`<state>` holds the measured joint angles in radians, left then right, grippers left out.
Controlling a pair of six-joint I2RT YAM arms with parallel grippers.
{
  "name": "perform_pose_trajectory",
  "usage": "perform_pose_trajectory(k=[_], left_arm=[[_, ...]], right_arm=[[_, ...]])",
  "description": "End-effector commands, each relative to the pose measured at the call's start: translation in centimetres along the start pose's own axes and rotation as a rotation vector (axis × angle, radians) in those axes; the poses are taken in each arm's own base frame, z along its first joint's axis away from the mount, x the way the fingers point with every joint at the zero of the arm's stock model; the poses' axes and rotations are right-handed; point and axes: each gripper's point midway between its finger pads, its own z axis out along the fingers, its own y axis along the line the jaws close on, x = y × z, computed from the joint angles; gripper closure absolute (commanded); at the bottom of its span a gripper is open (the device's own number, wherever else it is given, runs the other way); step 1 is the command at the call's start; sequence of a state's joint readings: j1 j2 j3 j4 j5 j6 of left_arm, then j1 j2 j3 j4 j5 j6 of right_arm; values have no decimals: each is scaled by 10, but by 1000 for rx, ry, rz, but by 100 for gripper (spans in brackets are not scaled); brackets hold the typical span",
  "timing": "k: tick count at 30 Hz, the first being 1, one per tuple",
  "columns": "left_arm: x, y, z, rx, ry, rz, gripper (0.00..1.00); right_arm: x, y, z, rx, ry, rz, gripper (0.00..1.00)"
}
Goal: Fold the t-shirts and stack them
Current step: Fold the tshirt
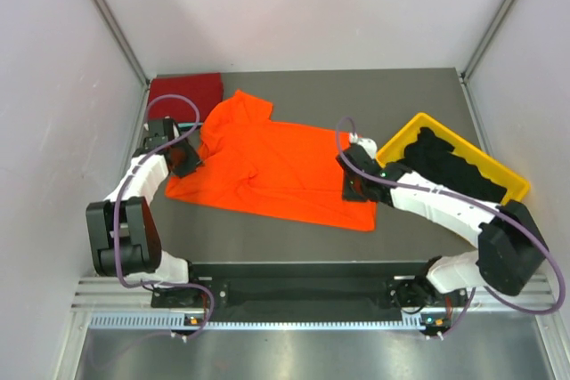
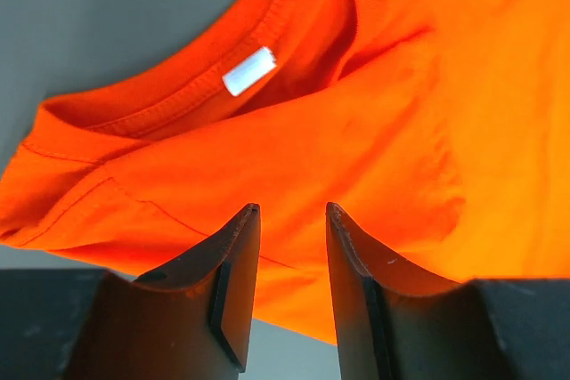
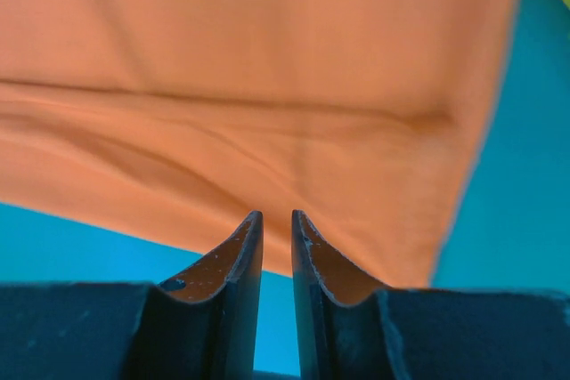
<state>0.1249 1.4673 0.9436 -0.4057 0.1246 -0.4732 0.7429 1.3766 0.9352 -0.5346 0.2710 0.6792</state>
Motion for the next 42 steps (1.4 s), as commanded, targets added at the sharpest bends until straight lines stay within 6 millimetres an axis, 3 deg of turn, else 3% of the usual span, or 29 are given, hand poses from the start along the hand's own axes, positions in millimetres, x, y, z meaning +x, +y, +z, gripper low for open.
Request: perform_pose_trajectory(k=[1, 2, 10, 15, 19, 22, 23, 25, 30, 35, 36, 38, 42], left_arm=[[-4, 9, 9, -31, -10, -1, 59], [-3, 12, 11, -48, -5, -1, 60], [4, 36, 22, -156, 32, -5, 60], [-2, 56, 22, -270, 17, 8, 60], [1, 70, 23, -334, 28, 6, 61], [2, 75, 23, -363, 28, 4, 61], [1, 77, 23, -372, 24, 5, 61], [0, 84, 24, -404, 23, 7, 61], [2, 97, 29, -442, 52, -11, 61], [2, 98, 26, -456, 53, -5, 62], [1, 98, 25, -454, 49, -5, 62], [-6, 93, 18, -437, 26, 6, 62], [-32, 83, -4, -428, -61, 21, 61]], right_arm=[[17, -35, -9, 101, 4, 63, 80], [28, -44, -7, 123, 16, 72, 80], [52, -80, -1, 254, 38, 41, 77], [64, -92, -2, 281, 48, 39, 77], [87, -103, 3, 288, 84, 51, 77], [91, -98, 4, 243, 76, 69, 80], [92, -100, 3, 243, 71, 73, 91], [90, -104, -1, 241, 43, 83, 100], [79, -92, -13, 117, -46, 103, 100], [85, -90, -16, 83, -43, 144, 100], [86, -86, -17, 63, -30, 148, 100], [81, -76, -17, 34, -25, 158, 84], [77, -63, -16, 12, 10, 152, 74]])
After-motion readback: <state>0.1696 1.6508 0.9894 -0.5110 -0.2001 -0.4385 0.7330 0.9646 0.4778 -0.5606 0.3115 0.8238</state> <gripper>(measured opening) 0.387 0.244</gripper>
